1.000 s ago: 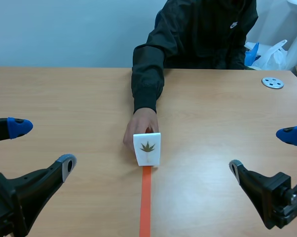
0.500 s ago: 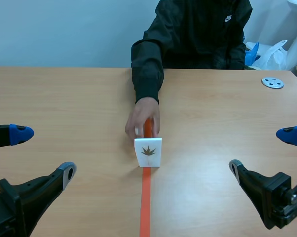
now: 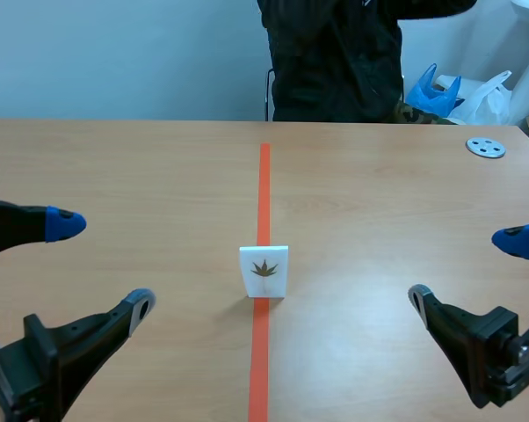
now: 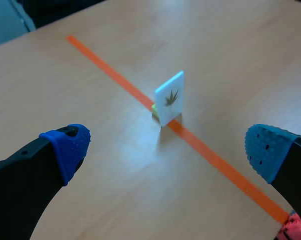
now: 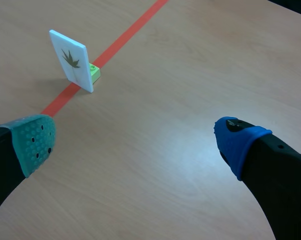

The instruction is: Sort the leaf by its shape. The table is split by an orange tape line. A compound leaf with several leaflets goes to the left side, a simple leaf with one blade goes to the right side. Return to the home posture when a red brick is placed on the table.

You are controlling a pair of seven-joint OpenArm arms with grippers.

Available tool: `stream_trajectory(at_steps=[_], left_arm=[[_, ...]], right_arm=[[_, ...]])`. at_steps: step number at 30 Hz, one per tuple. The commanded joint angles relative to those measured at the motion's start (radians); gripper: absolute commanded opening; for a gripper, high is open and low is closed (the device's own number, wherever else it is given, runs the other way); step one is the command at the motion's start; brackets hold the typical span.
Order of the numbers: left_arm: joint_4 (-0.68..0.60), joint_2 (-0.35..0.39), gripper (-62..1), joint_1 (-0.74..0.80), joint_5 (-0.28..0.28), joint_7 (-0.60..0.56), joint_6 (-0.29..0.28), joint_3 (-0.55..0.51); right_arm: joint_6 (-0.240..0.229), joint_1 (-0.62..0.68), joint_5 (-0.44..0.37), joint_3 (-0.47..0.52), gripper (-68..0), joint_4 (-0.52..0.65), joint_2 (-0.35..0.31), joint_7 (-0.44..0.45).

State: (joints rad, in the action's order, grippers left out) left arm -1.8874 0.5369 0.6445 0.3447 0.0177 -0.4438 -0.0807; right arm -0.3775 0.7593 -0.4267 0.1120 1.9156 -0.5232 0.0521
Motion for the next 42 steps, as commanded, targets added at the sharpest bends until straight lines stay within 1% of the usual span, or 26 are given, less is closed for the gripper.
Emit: stream_trajectory(at_steps=[1,3,6,10,15,22,26,30,33,39,42], left_arm=[[0.016,-0.007,1.4,-0.023,-0.006,-0.013,-0.001,0.017],[0.047,-0.007,1.4,-0.056,-0.020,-0.013,-0.012,0.037],[0.106,-0.007,1.4,-0.112,-0.024,-0.020,-0.042,0.070],[0.200,-0.007,1.4,-0.201,-0.024,-0.028,-0.047,0.132],[0.338,-0.007,1.4,-0.332,-0.028,-0.048,-0.069,0.227],[0.526,-0.016,1.4,-0.517,-0.111,-0.135,-0.068,0.388],[0.632,-0.041,1.4,-0.614,-0.154,-0.180,-0.068,0.469],[0.733,-0.076,1.4,-0.698,-0.166,-0.207,-0.068,0.544],[0.807,-0.107,1.4,-0.752,-0.203,-0.254,-0.068,0.594],[0.930,-0.170,1.4,-0.854,-0.216,-0.311,-0.062,0.682],[0.990,-0.202,1.4,-0.904,-0.238,-0.331,-0.039,0.716]], right_arm=[[0.004,-0.011,-0.007,0.011,0.4,0.014,0.000,0.014],[0.004,-0.011,-0.007,0.011,0.4,0.014,0.000,0.014],[0.004,-0.011,-0.007,0.011,0.4,0.014,0.000,0.014],[0.004,-0.011,-0.007,0.011,0.4,0.014,0.000,0.014],[0.004,-0.011,-0.006,0.011,0.4,0.014,0.000,0.014],[0.004,-0.011,-0.006,0.011,0.4,0.014,0.003,0.014],[0.004,-0.011,-0.006,0.011,0.4,0.014,0.003,0.014],[0.004,-0.011,-0.006,0.011,0.4,0.014,0.003,0.014],[0.004,-0.011,-0.006,0.011,0.4,0.014,0.003,0.014],[0.004,-0.011,-0.006,0.011,0.4,0.014,0.003,0.014],[0.004,-0.011,-0.006,0.011,0.4,0.014,0.003,0.014]])
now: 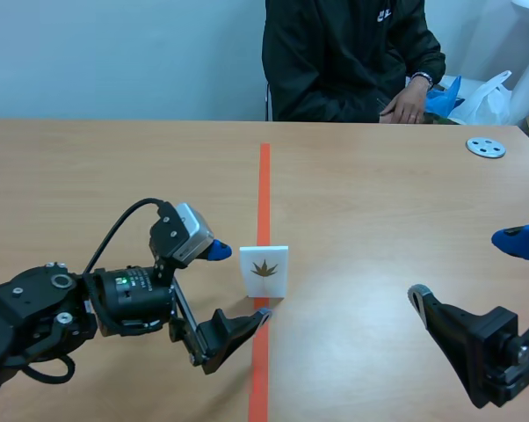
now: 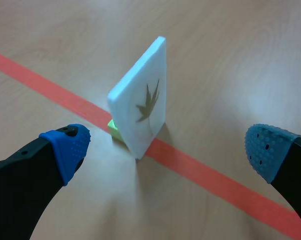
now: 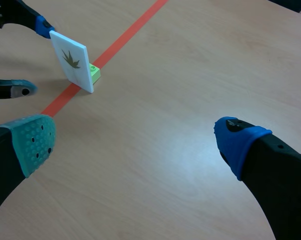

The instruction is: Sort the leaf by its shape. The table is split by an orange tape line. A compound leaf with several leaflets goes to the left side, a simple leaf with one blade goes to the right side. Return to the home posture when a red brick is placed on the table.

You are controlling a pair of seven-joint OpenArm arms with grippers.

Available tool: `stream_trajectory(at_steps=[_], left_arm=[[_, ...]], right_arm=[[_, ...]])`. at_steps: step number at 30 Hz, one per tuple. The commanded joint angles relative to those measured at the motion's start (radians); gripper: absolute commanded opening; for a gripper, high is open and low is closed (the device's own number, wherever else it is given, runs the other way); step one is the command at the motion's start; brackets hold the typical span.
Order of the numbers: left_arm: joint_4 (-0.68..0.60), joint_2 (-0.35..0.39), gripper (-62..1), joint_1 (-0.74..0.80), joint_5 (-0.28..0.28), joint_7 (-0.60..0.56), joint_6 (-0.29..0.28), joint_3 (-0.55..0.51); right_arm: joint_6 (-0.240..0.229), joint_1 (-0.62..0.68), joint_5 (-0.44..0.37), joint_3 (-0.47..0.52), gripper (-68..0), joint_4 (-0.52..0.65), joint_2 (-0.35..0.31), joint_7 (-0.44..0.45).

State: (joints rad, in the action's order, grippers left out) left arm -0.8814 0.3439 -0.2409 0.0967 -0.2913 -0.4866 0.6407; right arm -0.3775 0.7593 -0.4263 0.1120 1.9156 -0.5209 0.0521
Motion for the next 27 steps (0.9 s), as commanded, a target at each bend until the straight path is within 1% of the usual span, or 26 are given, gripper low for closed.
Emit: stream_trajectory(at_steps=[1,5,8,11,14,21,22,25,27], left_arm=[[0.004,-0.018,1.4,-0.035,0.010,-0.035,0.005,0.005],[0.075,-0.057,1.4,-0.087,0.009,-0.071,0.005,0.050],[0.119,-0.084,1.4,-0.113,-0.014,-0.084,0.006,0.081],[0.149,-0.102,1.4,-0.126,-0.034,-0.095,0.033,0.110],[0.170,-0.110,1.4,-0.134,-0.038,-0.113,0.055,0.125],[0.180,-0.111,1.4,-0.134,-0.038,-0.114,0.055,0.126],[0.180,-0.111,-0.4,-0.134,-0.038,-0.113,0.055,0.126],[0.180,-0.111,-9.0,-0.134,-0.038,-0.114,0.055,0.126],[0.180,-0.111,-12.5,-0.133,-0.038,-0.114,0.055,0.126]], right_arm=[[0.004,-0.011,-0.007,0.011,0.4,0.014,0.001,0.014],[0.004,-0.011,-0.007,0.011,0.4,0.014,0.001,0.014],[0.004,-0.011,-0.007,0.011,0.4,0.014,0.001,0.014],[0.004,-0.011,-0.007,0.011,0.4,0.014,0.001,0.014],[0.004,-0.011,-0.007,0.011,0.4,0.014,0.001,0.014],[0.004,-0.011,-0.007,0.011,0.4,0.014,0.001,0.014],[0.004,-0.011,-0.007,0.011,0.4,0.014,0.001,0.014],[0.004,-0.011,-0.007,0.011,0.4,0.014,0.001,0.014],[0.004,-0.011,-0.007,0.011,0.4,0.014,0.001,0.014]])
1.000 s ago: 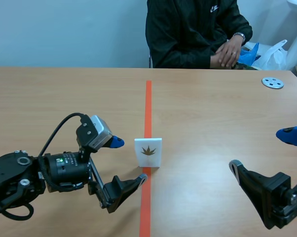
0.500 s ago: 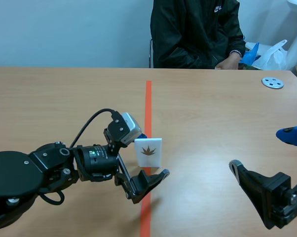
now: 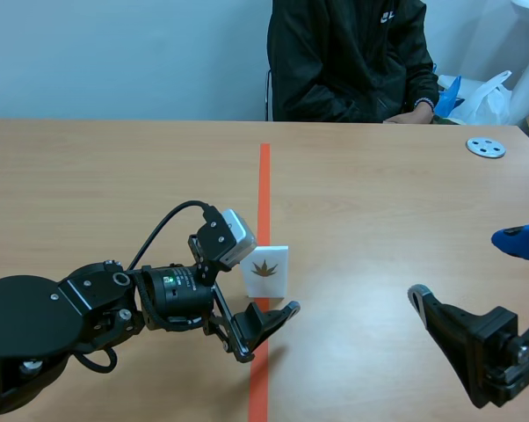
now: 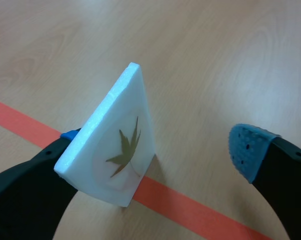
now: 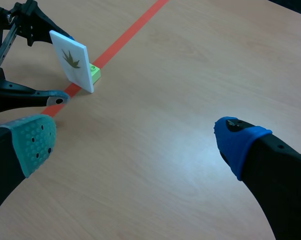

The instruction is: Sort the leaf by its shape. The table is split by an orange tape line. A compound leaf with several leaflets goes to the left side, a simple leaf with one blade goes to the right side. Return to the home posture when a red brick is placed on the table.

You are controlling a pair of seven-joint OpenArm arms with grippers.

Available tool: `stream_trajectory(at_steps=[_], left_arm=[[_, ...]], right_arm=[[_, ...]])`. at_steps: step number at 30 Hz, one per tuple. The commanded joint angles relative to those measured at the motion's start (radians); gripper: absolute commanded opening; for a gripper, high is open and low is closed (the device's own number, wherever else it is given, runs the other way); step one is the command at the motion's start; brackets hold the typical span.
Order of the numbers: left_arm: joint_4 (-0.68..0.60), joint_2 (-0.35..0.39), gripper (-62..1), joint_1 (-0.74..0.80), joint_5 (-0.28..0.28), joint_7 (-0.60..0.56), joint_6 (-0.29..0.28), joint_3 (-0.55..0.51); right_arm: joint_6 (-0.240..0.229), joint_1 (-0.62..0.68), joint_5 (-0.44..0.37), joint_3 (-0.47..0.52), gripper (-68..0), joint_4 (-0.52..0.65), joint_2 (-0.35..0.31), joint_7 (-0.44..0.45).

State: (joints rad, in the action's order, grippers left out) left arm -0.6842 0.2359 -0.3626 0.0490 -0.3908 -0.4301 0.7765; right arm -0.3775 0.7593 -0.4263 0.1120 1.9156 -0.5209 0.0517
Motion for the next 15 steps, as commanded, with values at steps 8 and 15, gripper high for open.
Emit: stream_trajectory(at_steps=[8,15], left_arm=[[-0.017,-0.003,-21.0,-0.011,0.010,-0.032,-0.001,-0.010],[-0.017,-0.003,-42.6,-0.008,0.011,-0.032,0.003,-0.010]], right_arm=[[0.004,-0.011,-0.007,0.011,0.4,0.014,0.001,0.014],[0.004,-0.011,-0.007,0.011,0.4,0.014,0.001,0.014]])
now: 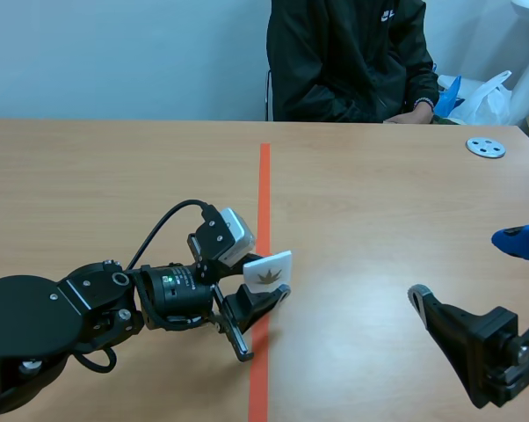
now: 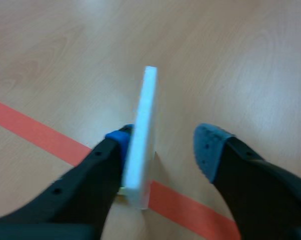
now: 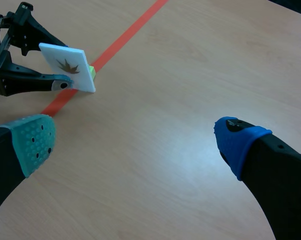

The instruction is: Sort the leaf by its shape. The table is split by an orange tape line. A compound leaf with several leaflets goes to the left side, a simple leaf with one blade goes to the right side. Return to the home posture when a red brick is placed on the table.

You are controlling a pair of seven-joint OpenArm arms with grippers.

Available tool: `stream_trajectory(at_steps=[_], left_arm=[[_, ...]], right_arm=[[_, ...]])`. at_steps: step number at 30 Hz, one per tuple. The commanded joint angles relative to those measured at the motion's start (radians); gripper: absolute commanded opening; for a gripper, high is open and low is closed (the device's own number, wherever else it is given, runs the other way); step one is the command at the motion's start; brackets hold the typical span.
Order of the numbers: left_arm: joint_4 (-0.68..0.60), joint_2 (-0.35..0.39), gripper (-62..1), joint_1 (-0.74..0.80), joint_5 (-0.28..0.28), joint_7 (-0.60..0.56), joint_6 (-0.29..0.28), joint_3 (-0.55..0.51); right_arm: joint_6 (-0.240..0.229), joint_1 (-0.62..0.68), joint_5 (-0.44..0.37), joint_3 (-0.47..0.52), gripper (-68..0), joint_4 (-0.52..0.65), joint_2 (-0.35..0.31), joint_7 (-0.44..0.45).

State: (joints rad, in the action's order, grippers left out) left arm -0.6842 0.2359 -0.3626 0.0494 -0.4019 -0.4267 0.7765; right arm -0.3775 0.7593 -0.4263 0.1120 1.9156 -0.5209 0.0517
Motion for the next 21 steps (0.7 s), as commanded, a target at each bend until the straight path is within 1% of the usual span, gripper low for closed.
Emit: stream_trajectory(at_steps=[1,3,5,13,17,18,21], left_arm=[[-0.017,-0.003,-46.1,-0.006,0.010,-0.021,0.004,-0.010],[-0.017,-0.004,-52.0,-0.006,0.013,-0.021,0.018,-0.010],[-0.017,-0.003,-55.3,-0.006,0.013,-0.021,0.022,-0.010],[-0.023,-0.003,-55.6,-0.006,0.019,-0.021,0.021,-0.010],[-0.077,0.008,-55.6,-0.006,0.026,0.006,0.020,-0.022],[-0.100,0.015,-55.6,-0.006,0.043,0.016,0.020,-0.029],[-0.174,0.034,-55.6,-0.006,0.145,0.071,0.020,-0.071]], right_arm=[[0.004,-0.011,-0.007,0.011,0.4,0.014,0.001,0.014],[0.004,-0.011,-0.007,0.011,0.4,0.014,0.001,0.014],[0.004,-0.011,-0.007,0.011,0.4,0.014,0.001,0.014],[0.004,-0.011,-0.007,0.011,0.4,0.014,0.001,0.014],[0.004,-0.011,-0.007,0.011,0.4,0.014,0.001,0.014],[0.004,-0.011,-0.007,0.011,0.4,0.014,0.001,0.014],[0.004,-0.011,-0.007,0.011,0.4,0.014,0.001,0.014]])
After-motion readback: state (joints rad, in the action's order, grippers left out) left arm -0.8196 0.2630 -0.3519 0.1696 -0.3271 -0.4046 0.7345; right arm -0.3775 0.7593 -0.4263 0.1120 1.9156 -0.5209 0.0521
